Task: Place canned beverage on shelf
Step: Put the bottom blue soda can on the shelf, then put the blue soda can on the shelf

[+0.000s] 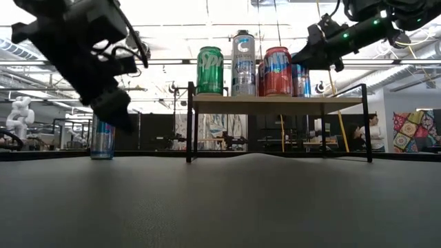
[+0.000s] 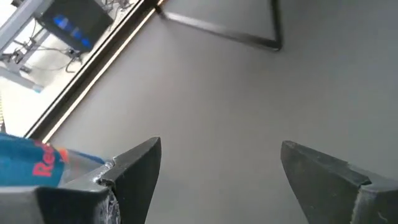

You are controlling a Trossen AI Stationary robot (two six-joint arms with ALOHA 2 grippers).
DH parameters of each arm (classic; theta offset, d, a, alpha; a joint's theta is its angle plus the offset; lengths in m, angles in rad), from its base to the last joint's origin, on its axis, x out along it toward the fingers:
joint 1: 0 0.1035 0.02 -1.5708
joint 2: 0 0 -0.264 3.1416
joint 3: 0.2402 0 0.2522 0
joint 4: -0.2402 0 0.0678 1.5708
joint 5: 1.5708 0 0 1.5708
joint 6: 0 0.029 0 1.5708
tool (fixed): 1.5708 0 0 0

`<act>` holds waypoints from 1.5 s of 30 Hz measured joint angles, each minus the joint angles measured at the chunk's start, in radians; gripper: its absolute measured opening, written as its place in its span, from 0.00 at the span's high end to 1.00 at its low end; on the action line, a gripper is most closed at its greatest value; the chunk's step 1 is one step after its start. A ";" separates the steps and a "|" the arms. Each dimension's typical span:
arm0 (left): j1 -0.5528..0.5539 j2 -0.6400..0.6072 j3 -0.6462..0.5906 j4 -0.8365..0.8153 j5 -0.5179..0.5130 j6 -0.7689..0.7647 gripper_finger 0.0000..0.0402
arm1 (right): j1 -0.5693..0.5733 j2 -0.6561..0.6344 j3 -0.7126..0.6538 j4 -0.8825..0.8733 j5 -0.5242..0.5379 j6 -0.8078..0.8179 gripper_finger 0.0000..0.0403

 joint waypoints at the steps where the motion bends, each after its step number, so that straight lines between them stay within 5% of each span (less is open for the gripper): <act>1: 0.006 -0.006 -0.017 0.016 0.000 0.000 0.19 | -0.008 0.000 0.000 0.000 -0.018 0.005 0.45; 12: 0.069 -0.211 -0.175 0.130 -0.029 0.000 0.19 | -0.030 -0.039 -0.005 0.002 -0.036 0.007 0.25; 31: 0.236 -0.409 -0.280 0.396 -0.139 0.094 0.19 | -0.028 -0.258 -0.003 -0.093 -0.095 0.054 0.24; 38: 0.263 -0.439 -0.280 0.347 -0.218 0.093 0.19 | -0.028 -0.260 -0.003 -0.161 -0.094 0.038 0.24; 45: 0.324 -0.457 -0.278 0.167 -0.274 -0.066 0.19 | -0.028 -0.260 -0.003 -0.190 -0.092 0.040 0.24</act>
